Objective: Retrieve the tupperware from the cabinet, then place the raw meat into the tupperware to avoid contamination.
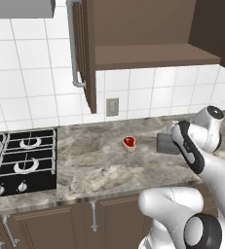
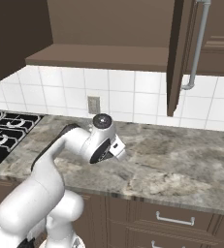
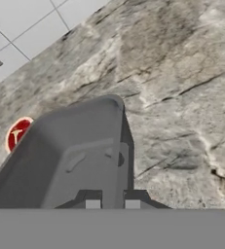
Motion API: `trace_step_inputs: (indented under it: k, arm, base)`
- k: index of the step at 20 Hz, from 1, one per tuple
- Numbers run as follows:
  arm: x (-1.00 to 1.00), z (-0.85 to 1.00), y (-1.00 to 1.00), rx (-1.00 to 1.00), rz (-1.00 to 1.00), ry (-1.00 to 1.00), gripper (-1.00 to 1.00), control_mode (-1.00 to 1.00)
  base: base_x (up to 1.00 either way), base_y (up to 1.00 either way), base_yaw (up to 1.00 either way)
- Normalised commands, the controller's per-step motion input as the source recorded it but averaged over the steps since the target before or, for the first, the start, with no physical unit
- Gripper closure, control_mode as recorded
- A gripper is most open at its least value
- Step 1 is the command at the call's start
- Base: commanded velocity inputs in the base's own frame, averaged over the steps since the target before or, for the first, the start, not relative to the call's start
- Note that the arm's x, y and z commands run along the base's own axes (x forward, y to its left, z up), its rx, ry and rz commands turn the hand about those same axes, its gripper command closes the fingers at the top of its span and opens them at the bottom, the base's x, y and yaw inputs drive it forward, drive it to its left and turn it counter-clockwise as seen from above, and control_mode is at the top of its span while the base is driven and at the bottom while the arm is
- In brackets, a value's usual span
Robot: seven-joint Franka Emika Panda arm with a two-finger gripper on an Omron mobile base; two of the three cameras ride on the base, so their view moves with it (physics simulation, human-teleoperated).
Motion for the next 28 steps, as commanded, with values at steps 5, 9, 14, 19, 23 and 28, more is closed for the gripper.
trace_step_inputs:
  k: [5,9,14,19,23,28]
  arm:
    - [0.53,-0.38,-0.14,-0.01,0.0,0.0,1.0,-1.0]
    - [0.32,-0.25,-0.19,-0.01,0.0,0.0,1.0,-1.0]
    - [0.03,-0.16,-0.21,0.0,0.0,0.0,1.0,-1.0]
    - [0.0,-0.19,-0.08,0.0,0.0,0.01,1.0,-1.0]
    - [0.05,-0.31,-0.01,0.0,0.0,0.03,1.0,-1.0]
    - [0.14,-0.37,0.0,-0.01,0.0,0.03,1.0,-1.0]
  base:
    - [0.0,0.0,0.0]
    - [0.0,0.0,0.0]
    - [0.0,0.0,0.0]
    - [0.0,0.0,0.0]
    - [0.0,0.0,0.0]
    - [0.0,0.0,0.0]
